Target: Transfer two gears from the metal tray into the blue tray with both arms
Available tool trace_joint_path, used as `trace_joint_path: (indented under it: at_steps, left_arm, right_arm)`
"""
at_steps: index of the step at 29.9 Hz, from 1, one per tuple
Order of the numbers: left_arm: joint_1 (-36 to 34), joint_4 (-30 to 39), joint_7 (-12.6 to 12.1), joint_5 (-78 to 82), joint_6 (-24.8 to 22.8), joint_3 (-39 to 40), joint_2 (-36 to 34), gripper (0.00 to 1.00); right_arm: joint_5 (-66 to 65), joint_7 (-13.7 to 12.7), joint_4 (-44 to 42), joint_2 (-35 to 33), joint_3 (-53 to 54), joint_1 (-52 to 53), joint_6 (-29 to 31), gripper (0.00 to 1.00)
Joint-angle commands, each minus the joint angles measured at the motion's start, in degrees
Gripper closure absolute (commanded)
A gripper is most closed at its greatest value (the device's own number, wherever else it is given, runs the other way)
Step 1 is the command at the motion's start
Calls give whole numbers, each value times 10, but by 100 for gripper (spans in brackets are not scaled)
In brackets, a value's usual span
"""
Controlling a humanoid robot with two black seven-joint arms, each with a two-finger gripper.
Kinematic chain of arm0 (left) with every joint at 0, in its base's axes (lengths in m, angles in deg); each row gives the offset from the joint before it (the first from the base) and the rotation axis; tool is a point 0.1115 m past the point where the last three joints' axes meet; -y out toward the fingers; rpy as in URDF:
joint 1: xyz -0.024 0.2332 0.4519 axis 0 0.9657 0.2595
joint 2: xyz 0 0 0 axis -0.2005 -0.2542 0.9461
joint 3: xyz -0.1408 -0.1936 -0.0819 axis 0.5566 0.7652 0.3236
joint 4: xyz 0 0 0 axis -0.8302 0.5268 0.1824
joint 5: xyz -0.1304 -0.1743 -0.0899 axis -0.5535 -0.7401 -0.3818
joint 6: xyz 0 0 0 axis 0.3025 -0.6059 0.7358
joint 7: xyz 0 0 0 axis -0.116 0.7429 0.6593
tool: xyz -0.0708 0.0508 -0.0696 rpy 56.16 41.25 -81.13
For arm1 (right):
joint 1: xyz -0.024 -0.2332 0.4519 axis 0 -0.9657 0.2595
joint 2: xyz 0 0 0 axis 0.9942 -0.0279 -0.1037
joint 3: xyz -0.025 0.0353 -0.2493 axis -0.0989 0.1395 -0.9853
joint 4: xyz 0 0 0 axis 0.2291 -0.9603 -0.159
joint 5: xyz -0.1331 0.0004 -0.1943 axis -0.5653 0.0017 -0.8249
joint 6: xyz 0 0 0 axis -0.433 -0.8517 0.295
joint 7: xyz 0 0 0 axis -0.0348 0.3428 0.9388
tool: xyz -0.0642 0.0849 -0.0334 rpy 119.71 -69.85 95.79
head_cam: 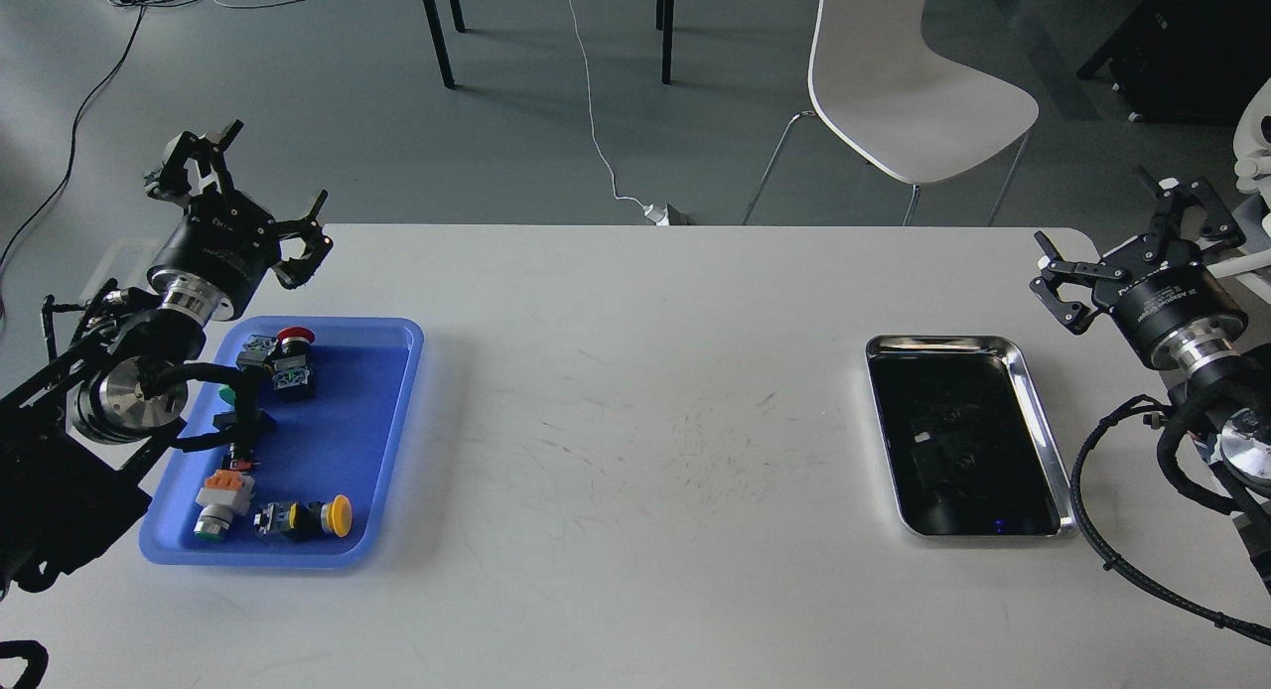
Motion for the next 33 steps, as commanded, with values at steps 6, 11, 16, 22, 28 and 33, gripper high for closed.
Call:
trace_joint_path:
  at_steps: [6,11,16,22,28,33]
  left_arm:
    - [-1,0,-5,0,-1,3,3,1]
    - [-2,-4,-7,-1,-8,7,1,1]
    - [-1,-37,-12,-8,-12,23,2,1]
    - [-5,-47,-25,-6,-24,21,3,1]
    - [-13,-46,-21,7,-47,20,4,1]
    - [-14,-46,-22,20,-45,19,4,1]
  right_arm:
    - [0,0,0,0,0,0,0,1]
    - [0,0,0,-1,0,0,0,1]
    - [0,0,1,-1,1,0,1,1]
    - [0,1,2,0,0,0,1,1]
    - [0,0,1,0,-2,0,9,1]
    - [0,0,0,0,-3,1,9,1]
